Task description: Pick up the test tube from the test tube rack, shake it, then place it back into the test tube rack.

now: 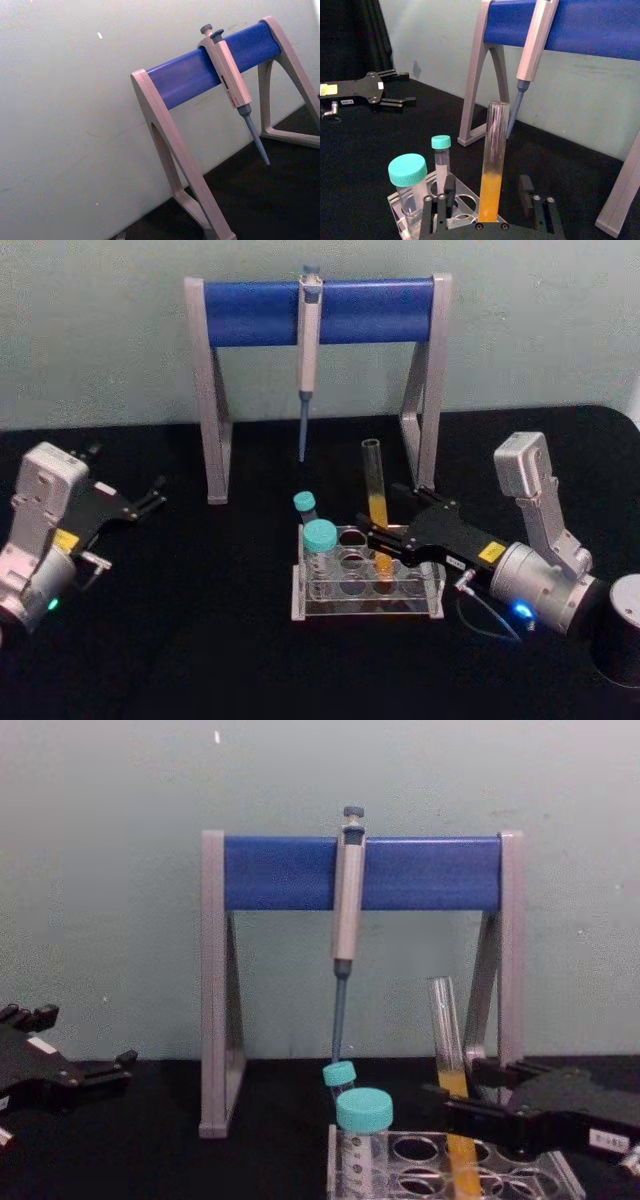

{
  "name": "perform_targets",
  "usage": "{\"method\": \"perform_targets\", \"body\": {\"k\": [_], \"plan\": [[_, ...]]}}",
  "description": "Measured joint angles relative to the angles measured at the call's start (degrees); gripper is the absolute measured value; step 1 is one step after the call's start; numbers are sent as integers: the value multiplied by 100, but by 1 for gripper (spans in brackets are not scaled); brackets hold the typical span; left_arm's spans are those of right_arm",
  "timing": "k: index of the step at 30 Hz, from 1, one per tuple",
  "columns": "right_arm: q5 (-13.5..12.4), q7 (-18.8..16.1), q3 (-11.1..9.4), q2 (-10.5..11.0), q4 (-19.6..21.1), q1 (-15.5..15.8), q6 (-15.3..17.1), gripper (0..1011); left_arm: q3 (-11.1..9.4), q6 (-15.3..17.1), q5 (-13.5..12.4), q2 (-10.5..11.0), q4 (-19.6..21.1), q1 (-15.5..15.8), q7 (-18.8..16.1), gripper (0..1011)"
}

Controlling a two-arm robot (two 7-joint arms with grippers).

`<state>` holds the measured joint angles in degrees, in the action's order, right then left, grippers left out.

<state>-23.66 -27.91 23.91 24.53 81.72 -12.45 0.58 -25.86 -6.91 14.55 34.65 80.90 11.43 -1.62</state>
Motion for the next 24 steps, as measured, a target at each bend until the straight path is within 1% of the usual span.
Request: {"method": "perform_targets", "body": {"k": [2,3,4,8,13,18,19,20,23,24], "plan": [[-1,0,0,0,1,0,0,849,0,0,0,0,0,0,0,1001],[-1,0,0,0,2,0,0,849,0,0,0,0,0,0,0,1001],[-2,0,0,0,2,0,-1,907,0,0,0,0,0,0,0,1001],[-3,0,0,0,4,0,-1,999,0,0,0,0,0,0,0,1001],[-7,-16,-6,25,27,11,-16,1000,0,0,0,0,0,0,0,1001],[-68,-30,-129,173,236,194,-85,1000,0,0,0,0,0,0,0,1001],[-78,-16,-163,201,285,244,-97,1000,0,0,0,0,0,0,0,1001],[-107,39,-240,250,388,354,-127,1000,0,0,0,0,0,0,0,1001],[-140,164,-386,304,532,533,-192,1000,0,0,0,0,0,0,0,1001],[-142,301,-494,326,639,672,-257,1000,0,0,0,0,0,0,0,1001]]}}
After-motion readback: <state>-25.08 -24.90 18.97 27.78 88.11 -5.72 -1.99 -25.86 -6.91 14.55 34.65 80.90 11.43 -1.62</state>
